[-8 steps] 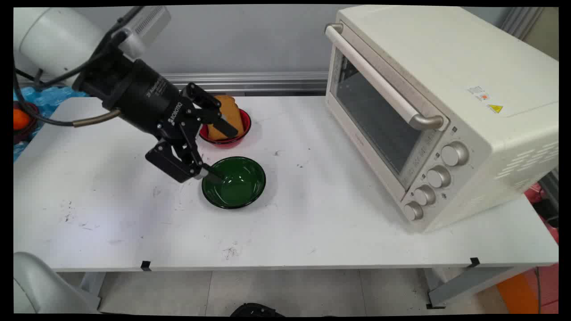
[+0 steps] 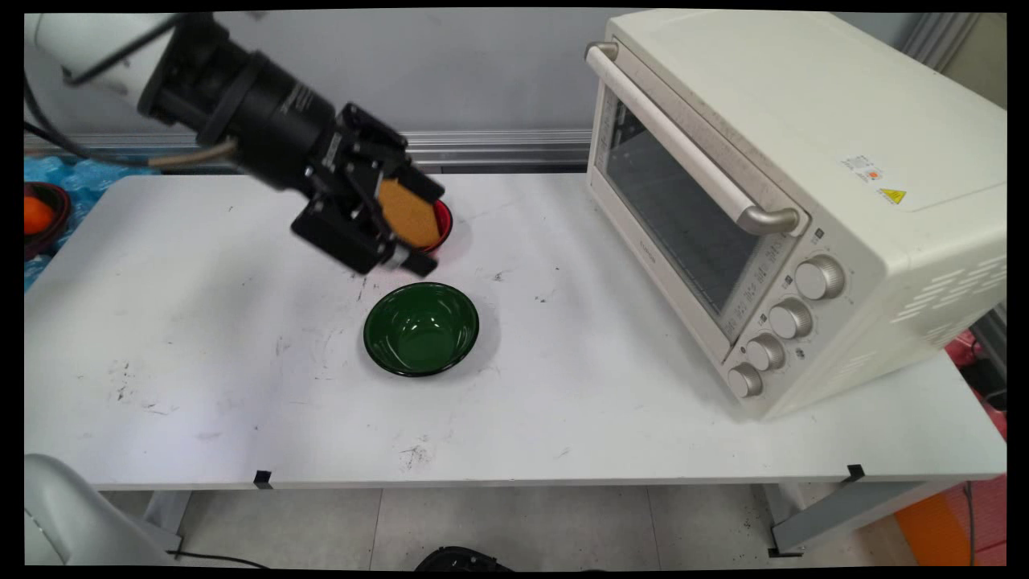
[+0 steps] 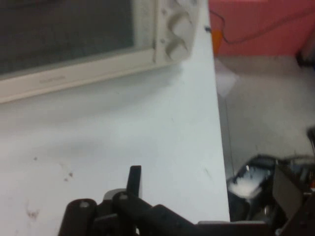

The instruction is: Open the oven

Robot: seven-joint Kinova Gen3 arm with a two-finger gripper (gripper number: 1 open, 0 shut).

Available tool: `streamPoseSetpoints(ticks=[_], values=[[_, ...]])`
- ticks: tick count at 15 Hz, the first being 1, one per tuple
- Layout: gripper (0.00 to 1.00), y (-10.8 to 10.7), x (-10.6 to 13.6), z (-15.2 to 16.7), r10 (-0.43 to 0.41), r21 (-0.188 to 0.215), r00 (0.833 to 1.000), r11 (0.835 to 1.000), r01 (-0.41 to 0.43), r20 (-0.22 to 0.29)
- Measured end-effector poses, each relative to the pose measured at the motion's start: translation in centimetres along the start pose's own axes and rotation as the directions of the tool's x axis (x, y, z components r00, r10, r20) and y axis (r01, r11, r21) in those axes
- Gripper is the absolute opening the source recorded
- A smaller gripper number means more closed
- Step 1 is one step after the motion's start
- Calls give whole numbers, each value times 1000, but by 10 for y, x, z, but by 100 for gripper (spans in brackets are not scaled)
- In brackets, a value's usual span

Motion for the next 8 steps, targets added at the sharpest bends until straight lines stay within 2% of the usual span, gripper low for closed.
streamPoseSetpoints(ticks=[4, 8], values=[[100, -6, 23, -7, -93, 60, 994, 994, 96, -51], [100, -16, 50, -6, -139, 121, 985, 981, 150, -102]])
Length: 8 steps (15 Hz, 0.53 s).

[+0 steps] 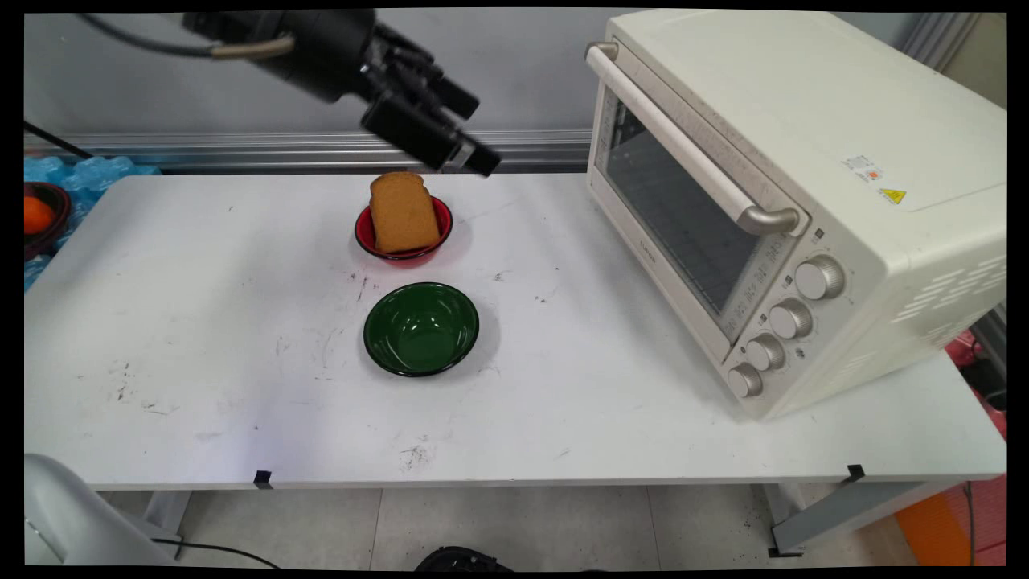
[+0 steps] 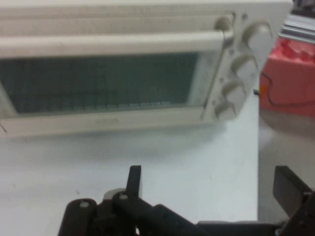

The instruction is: Open the oven

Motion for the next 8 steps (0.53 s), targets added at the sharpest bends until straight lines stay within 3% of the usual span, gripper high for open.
streamPoseSetpoints(ticks=[8], values=[[100, -6, 53, 34, -16, 90, 998, 996, 21, -56]])
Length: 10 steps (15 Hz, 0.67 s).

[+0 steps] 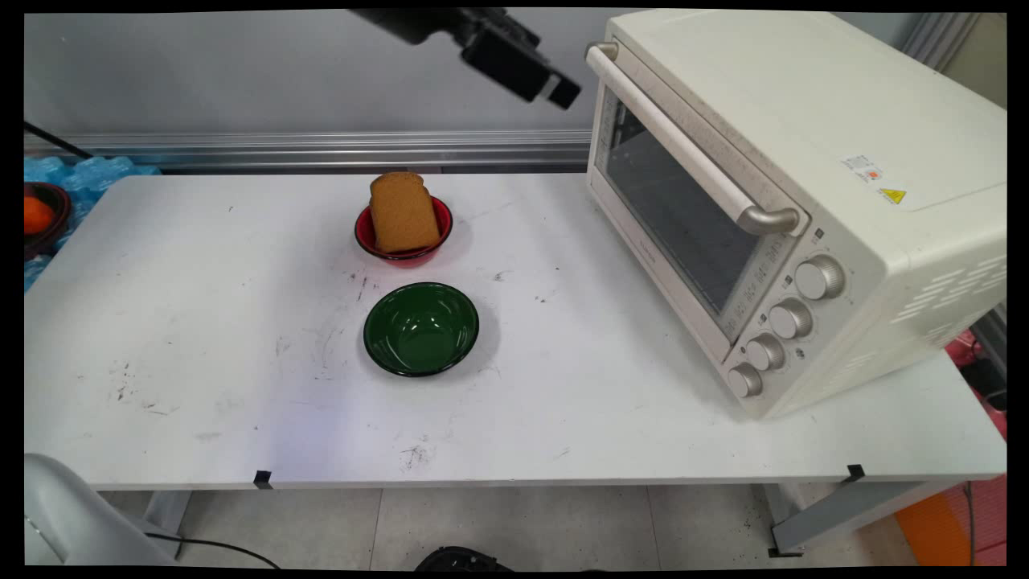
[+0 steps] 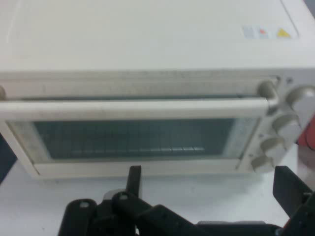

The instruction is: Open the oven

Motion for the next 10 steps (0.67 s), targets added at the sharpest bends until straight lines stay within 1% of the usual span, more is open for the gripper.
streamPoseSetpoints(ticks=[6, 10], values=[[100, -2, 33, 41, 5, 54, 1000, 999, -5, -7], [100, -2, 48, 68, 12, 74, 1000, 997, -12, -1]])
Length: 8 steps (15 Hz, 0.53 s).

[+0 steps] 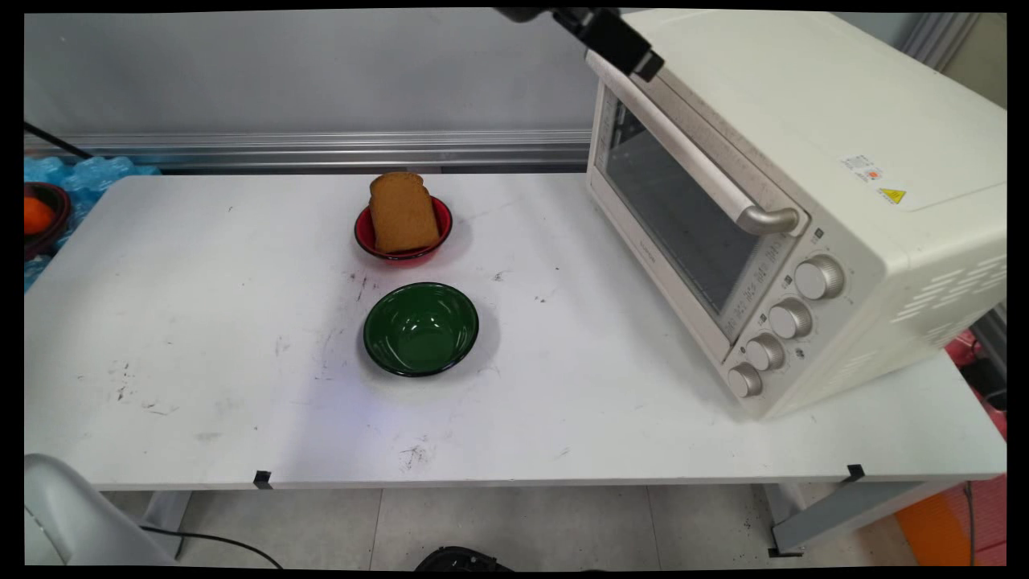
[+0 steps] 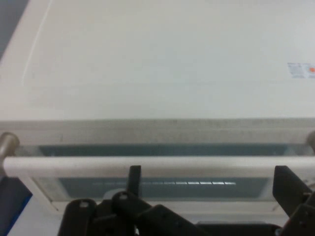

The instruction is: Open the oven

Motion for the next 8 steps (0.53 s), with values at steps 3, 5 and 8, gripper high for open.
streamPoseSetpoints(ticks=[3, 5, 8], values=[[100, 1, 10, 21, 6, 14, 1000, 1000, -6, 6], [100, 2, 16, 34, 5, 21, 1000, 1000, -6, 11], [100, 4, 24, 54, 0, 26, 1000, 1000, -1, 19]])
